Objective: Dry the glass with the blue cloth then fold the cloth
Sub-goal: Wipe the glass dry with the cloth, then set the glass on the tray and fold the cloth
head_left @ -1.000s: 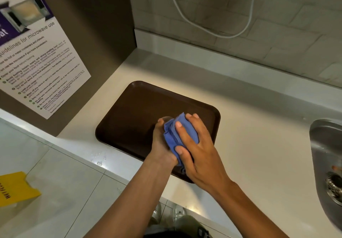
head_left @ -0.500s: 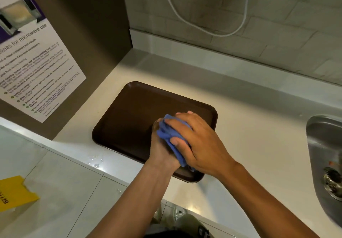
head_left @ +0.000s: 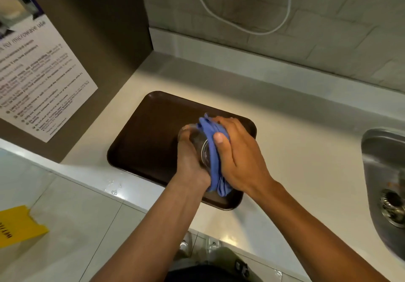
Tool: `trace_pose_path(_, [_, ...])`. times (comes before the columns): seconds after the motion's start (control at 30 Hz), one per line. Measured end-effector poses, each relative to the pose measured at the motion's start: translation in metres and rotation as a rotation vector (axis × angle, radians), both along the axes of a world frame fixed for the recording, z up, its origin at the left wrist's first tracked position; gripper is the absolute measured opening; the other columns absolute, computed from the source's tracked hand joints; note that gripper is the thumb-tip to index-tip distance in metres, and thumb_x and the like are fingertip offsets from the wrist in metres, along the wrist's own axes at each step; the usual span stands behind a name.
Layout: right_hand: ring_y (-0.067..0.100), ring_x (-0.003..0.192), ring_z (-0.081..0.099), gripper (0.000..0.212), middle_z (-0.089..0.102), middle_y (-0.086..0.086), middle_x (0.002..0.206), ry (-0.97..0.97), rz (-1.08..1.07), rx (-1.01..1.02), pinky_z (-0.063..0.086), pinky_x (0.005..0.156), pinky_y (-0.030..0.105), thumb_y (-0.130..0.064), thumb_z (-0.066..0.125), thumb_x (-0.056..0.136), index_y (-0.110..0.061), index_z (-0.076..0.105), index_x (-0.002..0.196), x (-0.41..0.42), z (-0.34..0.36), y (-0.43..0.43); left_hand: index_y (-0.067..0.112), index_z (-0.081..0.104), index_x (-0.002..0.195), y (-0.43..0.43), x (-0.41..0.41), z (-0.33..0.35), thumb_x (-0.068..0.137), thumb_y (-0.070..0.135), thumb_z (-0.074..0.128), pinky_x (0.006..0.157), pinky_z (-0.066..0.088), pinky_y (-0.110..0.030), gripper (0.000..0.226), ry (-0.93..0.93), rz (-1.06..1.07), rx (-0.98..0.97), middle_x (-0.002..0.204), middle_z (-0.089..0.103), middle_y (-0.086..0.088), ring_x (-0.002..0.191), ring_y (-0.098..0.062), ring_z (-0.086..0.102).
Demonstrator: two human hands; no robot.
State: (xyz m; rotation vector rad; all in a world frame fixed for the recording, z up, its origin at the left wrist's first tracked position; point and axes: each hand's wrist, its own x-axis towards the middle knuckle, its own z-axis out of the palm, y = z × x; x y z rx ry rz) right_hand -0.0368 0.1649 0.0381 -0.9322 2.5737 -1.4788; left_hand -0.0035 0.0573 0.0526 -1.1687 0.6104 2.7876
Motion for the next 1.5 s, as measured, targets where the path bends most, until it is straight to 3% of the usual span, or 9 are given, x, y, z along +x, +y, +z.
trace_pose_path(0.13, [0.004, 0.122, 0.051, 0.053, 0.052, -0.006, 0.135, -0.208, -0.084, -0.217, 0.045, 0.103, 0.029, -0.052, 0.032, 0.099, -0.024, 0.038, 0.144, 0.024, -0.012, 0.0, 0.004, 0.062, 0.094, 0.0, 0.0, 0.008, 0.101, 0.059, 0.034, 0.05, 0.06, -0.029, 0.062, 0.024, 0.037, 0.006, 0.067, 0.072, -0.018, 0.054, -0.026, 0.072])
trace_pose_path(0.37, [0.013, 0.146, 0.021, 0.048, 0.039, 0.01, 0.149, 0.431, 0.108, 0.092, 0.022, 0.119, 0.03, -0.034, 0.032, 0.104, -0.007, 0.045, 0.141, 0.005, -0.008, 0.007, 0.01, 0.064, 0.09, 0.014, -0.001, -0.007, 0.101, 0.048, 0.04, 0.04, 0.057, -0.025, 0.046, -0.002, 0.063, 0.11, 0.063, 0.073, -0.007, 0.059, -0.022, 0.071])
trace_pose_path(0.47, [-0.01, 0.129, 0.038, 0.045, 0.05, 0.003, 0.141, 0.063, 0.109, 0.047, 0.034, 0.11, 0.018, -0.028, 0.043, 0.101, -0.011, 0.045, 0.142, -0.001, -0.004, 0.009, 0.004, 0.066, 0.099, 0.012, 0.0, -0.009, 0.103, 0.046, 0.038, 0.053, 0.063, -0.037, 0.051, 0.033, 0.092, 0.123, 0.074, 0.077, -0.018, 0.064, -0.03, 0.077])
trace_pose_path(0.7, [-0.001, 0.109, 0.06, 0.032, 0.066, -0.022, 0.113, -0.404, -0.032, -0.188, 0.048, 0.095, 0.017, -0.041, 0.033, 0.104, -0.041, 0.054, 0.128, 0.009, 0.013, -0.004, 0.015, 0.071, 0.096, 0.011, 0.008, -0.014, 0.098, 0.061, 0.04, 0.059, 0.056, -0.033, 0.055, 0.012, 0.042, -0.056, 0.07, 0.078, -0.011, 0.059, -0.024, 0.076])
trace_pose_path(0.8, [0.003, 0.1, 0.066, 0.035, 0.072, -0.018, 0.103, -0.641, -0.033, -0.31, 0.052, 0.089, 0.022, -0.044, 0.033, 0.103, -0.037, 0.064, 0.118, 0.005, 0.017, -0.007, 0.019, 0.069, 0.098, 0.012, 0.013, -0.014, 0.098, 0.061, 0.039, 0.05, 0.059, -0.027, 0.052, 0.042, 0.052, -0.169, 0.068, 0.078, -0.008, 0.057, -0.02, 0.076])
trace_pose_path(0.9, [0.015, 0.105, 0.068, 0.039, 0.072, -0.002, 0.112, -0.785, 0.001, -0.438, 0.053, 0.093, 0.032, -0.048, 0.048, 0.097, -0.025, 0.065, 0.124, 0.007, 0.015, -0.004, 0.024, 0.069, 0.104, 0.013, 0.012, -0.01, 0.094, 0.065, 0.045, 0.069, 0.062, -0.038, 0.049, 0.061, 0.074, -0.376, 0.089, 0.081, -0.009, 0.081, -0.024, 0.079])
trace_pose_path(1.07, [0.027, 0.095, 0.067, 0.03, 0.071, 0.013, 0.107, -0.859, -0.001, -0.548, 0.054, 0.083, 0.037, -0.016, 0.058, 0.092, -0.018, 0.066, 0.122, 0.003, 0.009, 0.009, 0.015, 0.065, 0.122, 0.011, 0.013, -0.008, 0.084, 0.063, 0.056, 0.077, 0.061, -0.038, 0.061, 0.13, 0.091, -0.67, 0.106, 0.077, -0.011, 0.096, -0.025, 0.076])
trace_pose_path(1.3, [0.023, 0.073, 0.058, 0.03, 0.06, 0.013, 0.089, -1.081, -0.113, -0.875, 0.048, 0.068, 0.035, -0.021, 0.059, 0.078, -0.008, 0.062, 0.106, -0.007, 0.019, 0.041, 0.023, 0.048, 0.127, -0.005, 0.007, -0.041, 0.083, 0.039, 0.077, 0.086, 0.061, -0.038, 0.055, 0.212, -0.012, -1.139, 0.115, 0.066, 0.003, 0.102, -0.014, 0.069])
trace_pose_path(1.5, [0.036, 0.096, 0.049, 0.045, 0.056, 0.021, 0.105, -1.014, -0.135, -0.827, 0.039, 0.09, 0.051, -0.02, 0.062, 0.079, 0.002, 0.059, 0.118, -0.003, 0.022, 0.057, 0.023, 0.046, 0.134, -0.016, 0.002, -0.069, 0.068, 0.035, 0.09, 0.098, 0.056, -0.034, 0.08, 0.221, -0.125, -1.366, 0.125, 0.061, 0.007, 0.116, -0.009, 0.061])
